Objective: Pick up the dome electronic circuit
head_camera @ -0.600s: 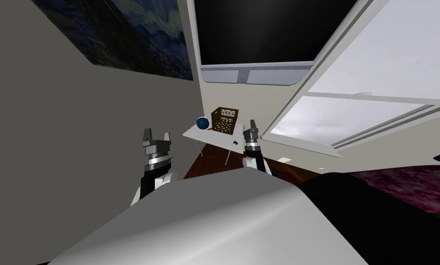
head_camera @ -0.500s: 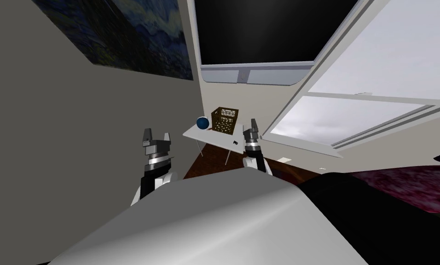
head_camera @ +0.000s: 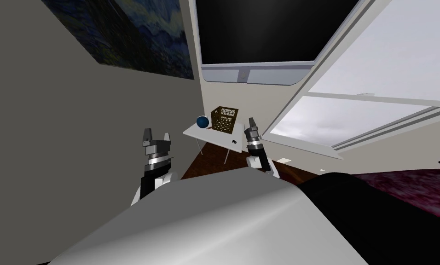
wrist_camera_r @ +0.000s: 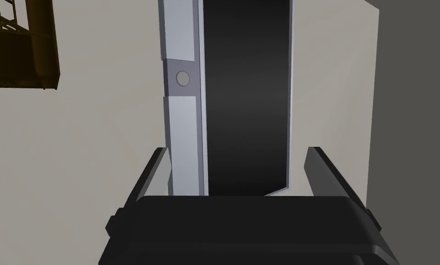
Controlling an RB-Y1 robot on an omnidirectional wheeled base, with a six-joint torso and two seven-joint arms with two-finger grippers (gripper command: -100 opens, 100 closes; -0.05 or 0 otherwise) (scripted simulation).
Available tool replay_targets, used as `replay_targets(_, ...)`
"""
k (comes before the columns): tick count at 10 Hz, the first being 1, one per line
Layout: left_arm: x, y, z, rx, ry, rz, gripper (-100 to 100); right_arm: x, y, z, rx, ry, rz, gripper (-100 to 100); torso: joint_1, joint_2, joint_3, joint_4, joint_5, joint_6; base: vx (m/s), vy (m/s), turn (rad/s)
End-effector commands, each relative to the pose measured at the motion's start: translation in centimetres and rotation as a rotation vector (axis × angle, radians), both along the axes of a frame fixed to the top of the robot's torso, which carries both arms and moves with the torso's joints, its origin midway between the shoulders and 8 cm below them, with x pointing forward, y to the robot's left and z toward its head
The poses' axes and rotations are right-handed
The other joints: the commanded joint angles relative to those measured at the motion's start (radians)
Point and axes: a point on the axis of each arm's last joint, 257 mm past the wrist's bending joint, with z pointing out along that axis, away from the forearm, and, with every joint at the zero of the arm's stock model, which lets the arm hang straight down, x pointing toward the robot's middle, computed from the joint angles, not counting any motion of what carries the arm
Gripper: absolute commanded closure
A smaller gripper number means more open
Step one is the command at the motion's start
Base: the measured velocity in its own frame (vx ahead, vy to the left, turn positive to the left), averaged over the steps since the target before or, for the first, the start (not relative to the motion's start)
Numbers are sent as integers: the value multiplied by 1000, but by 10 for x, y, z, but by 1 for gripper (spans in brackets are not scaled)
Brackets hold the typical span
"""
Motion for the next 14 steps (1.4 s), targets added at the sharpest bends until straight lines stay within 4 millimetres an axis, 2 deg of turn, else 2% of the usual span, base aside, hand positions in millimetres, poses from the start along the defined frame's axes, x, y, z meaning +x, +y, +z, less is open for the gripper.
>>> replay_targets(1,0,0,0,0,0,0,0,3,1,2,-91,18,-24,-100,0,0,0,0,0,0,-68,-72,75)
replay_targets(8,0,0,0,0,0,0,0,12,8,3,-394,63,-84,-100,1,-2,-1,0,0,0,-51,-54,63)
replay_targets(14,0,0,0,0,0,0,0,19,18,-4,-665,97,-123,-100,2,-3,-2,-1,0,0,-35,-35,70)
